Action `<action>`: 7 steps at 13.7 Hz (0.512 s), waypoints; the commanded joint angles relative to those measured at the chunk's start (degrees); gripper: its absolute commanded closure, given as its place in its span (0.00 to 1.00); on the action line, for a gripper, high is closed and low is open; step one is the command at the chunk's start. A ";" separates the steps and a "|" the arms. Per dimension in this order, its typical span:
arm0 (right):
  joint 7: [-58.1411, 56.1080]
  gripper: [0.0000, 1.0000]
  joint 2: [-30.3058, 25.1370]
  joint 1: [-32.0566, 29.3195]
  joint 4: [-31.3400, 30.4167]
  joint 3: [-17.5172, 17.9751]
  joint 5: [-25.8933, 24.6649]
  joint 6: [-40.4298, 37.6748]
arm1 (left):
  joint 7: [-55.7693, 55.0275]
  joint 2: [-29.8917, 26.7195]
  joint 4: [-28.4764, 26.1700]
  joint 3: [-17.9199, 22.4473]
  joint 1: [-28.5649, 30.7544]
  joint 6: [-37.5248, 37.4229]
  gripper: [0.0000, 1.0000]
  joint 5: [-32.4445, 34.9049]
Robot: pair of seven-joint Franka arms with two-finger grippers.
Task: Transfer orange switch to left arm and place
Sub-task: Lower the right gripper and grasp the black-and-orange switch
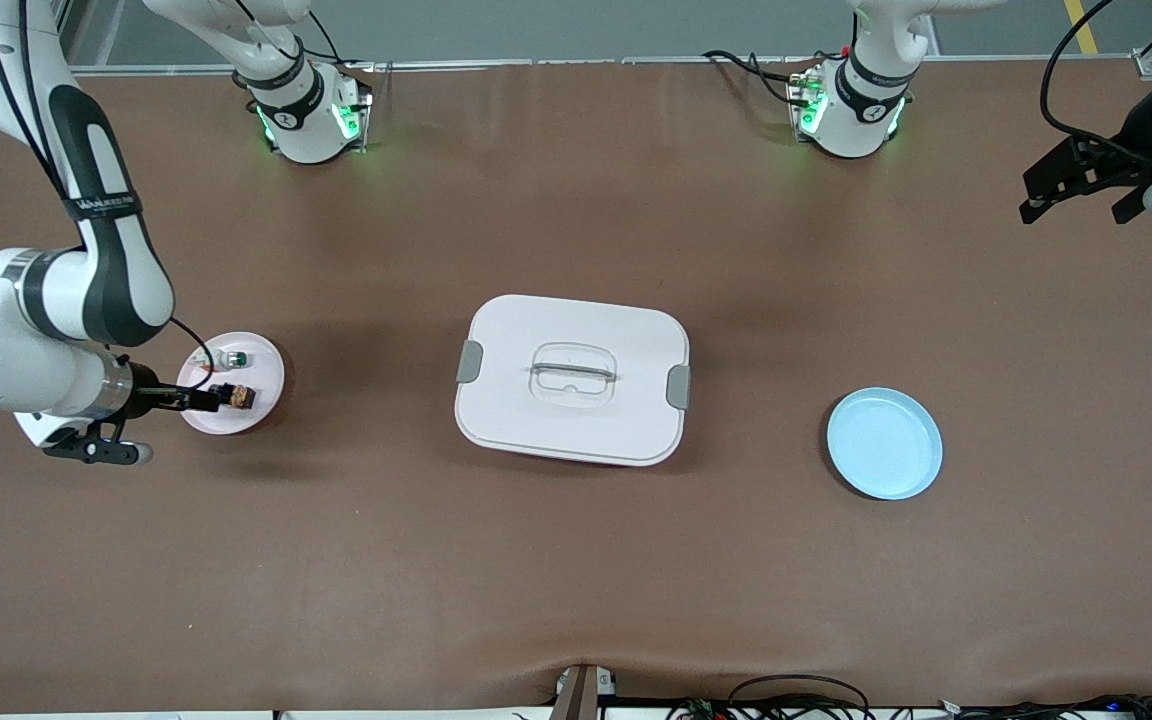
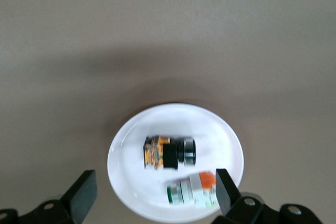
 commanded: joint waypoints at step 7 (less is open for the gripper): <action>0.75 0.00 2.52 -3.56 -8.24 0.93 -0.13 10.60 | -0.13 -0.27 0.60 -0.13 -0.06 -0.67 0.00 -0.03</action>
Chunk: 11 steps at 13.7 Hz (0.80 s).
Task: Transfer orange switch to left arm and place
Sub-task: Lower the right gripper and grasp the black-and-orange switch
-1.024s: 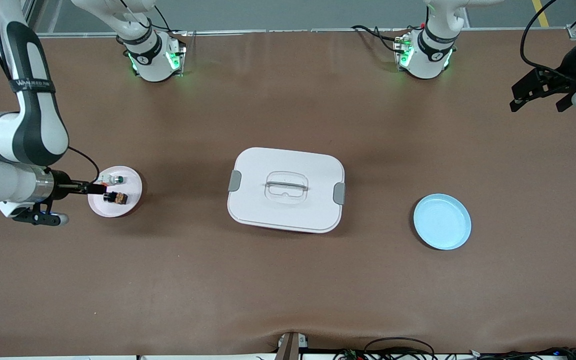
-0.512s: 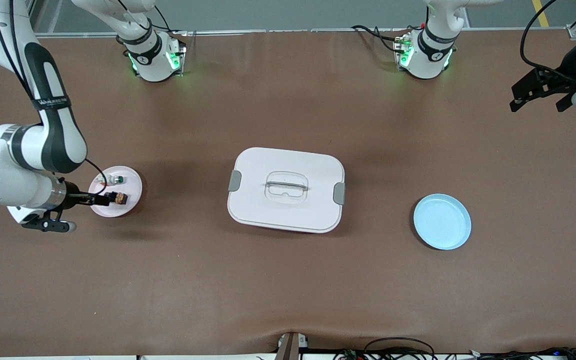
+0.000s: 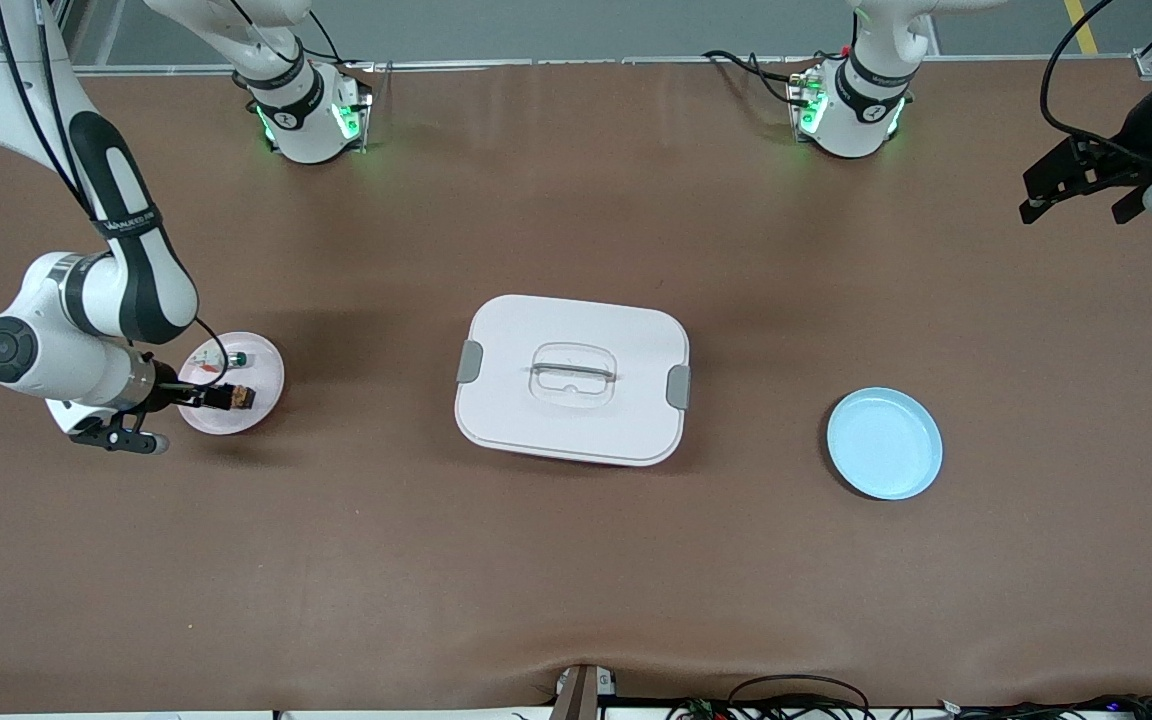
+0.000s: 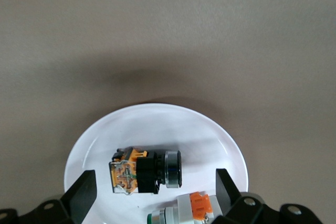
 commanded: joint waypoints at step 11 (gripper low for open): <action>0.90 0.00 2.78 -0.82 -2.04 1.23 -0.01 3.52 | -0.05 -0.27 0.60 -0.13 0.02 -0.67 0.00 -0.03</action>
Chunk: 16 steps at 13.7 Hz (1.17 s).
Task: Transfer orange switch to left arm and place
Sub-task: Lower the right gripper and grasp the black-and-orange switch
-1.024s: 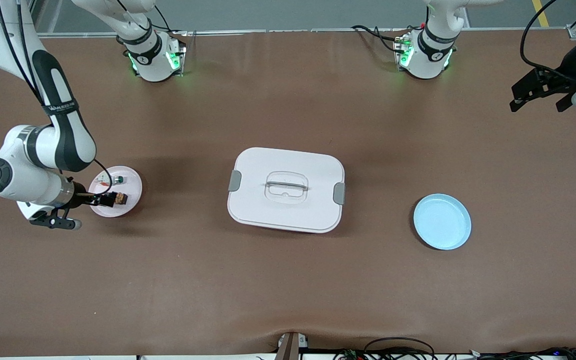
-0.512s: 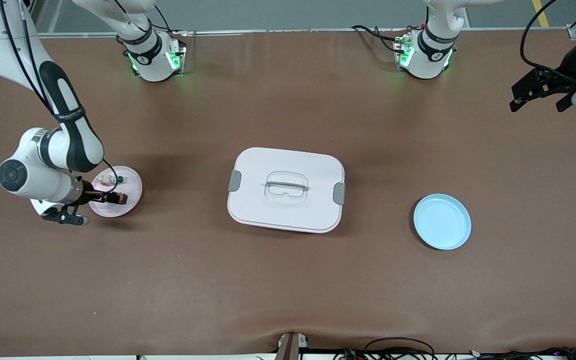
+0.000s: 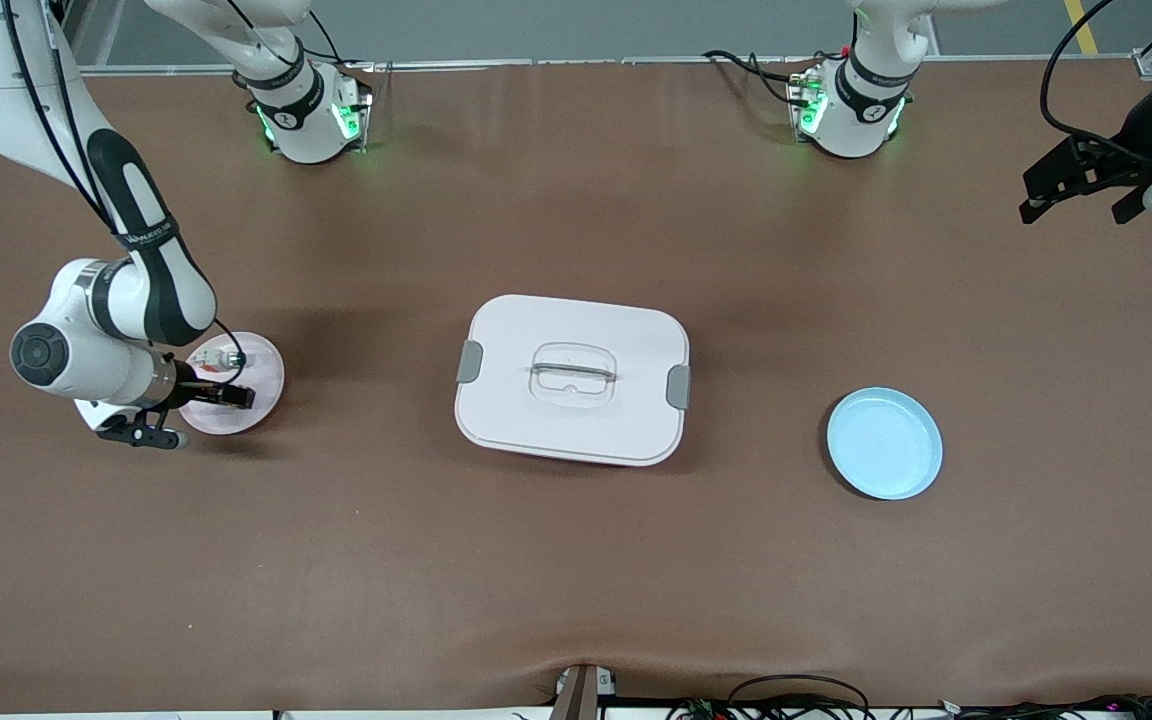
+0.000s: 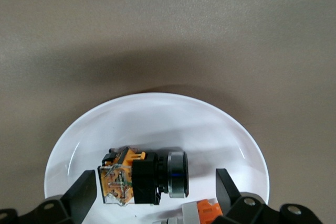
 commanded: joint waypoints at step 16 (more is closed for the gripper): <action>0.49 0.00 1.76 -0.82 -0.24 0.88 -0.13 1.88 | -0.05 -0.27 0.60 -0.13 -0.06 -0.67 0.00 -0.03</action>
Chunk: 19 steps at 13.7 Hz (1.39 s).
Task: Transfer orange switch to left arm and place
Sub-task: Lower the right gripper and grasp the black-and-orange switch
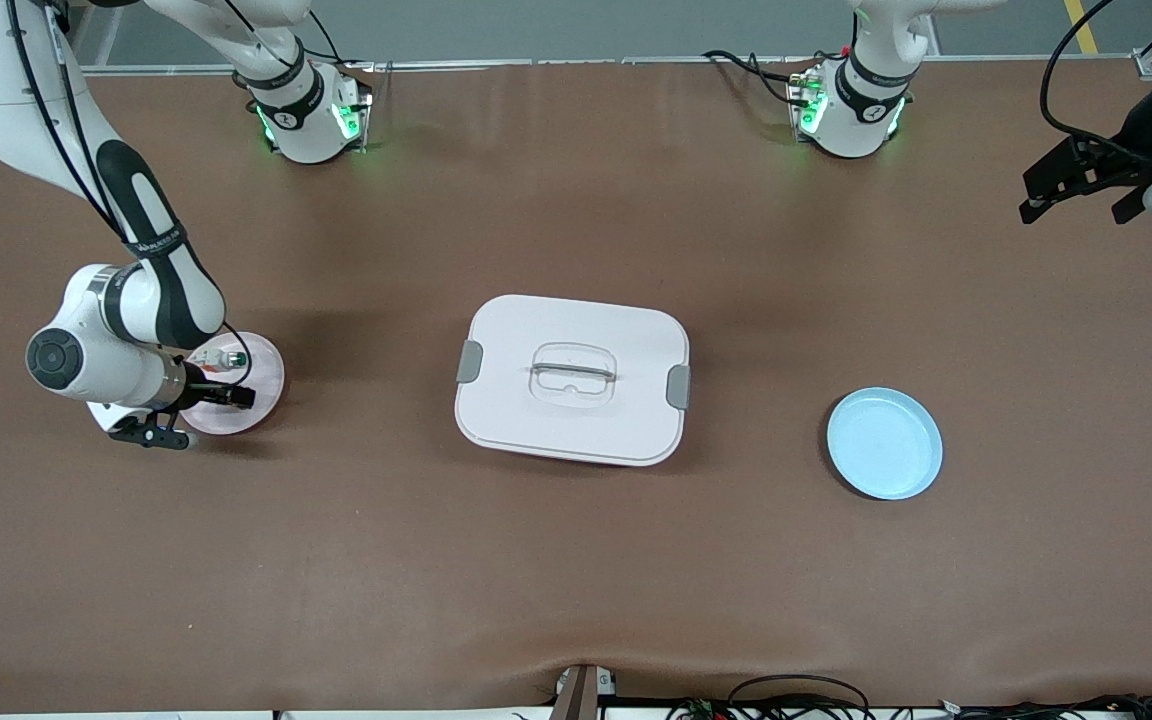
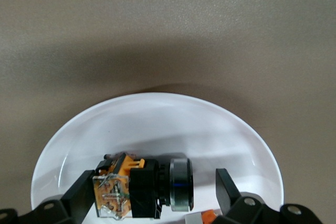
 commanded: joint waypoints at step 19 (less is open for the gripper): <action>16.10 1.00 -6.92 5.84 9.24 1.20 17.25 -24.28 | -0.13 -0.36 3.58 0.40 0.11 -3.13 0.00 -10.47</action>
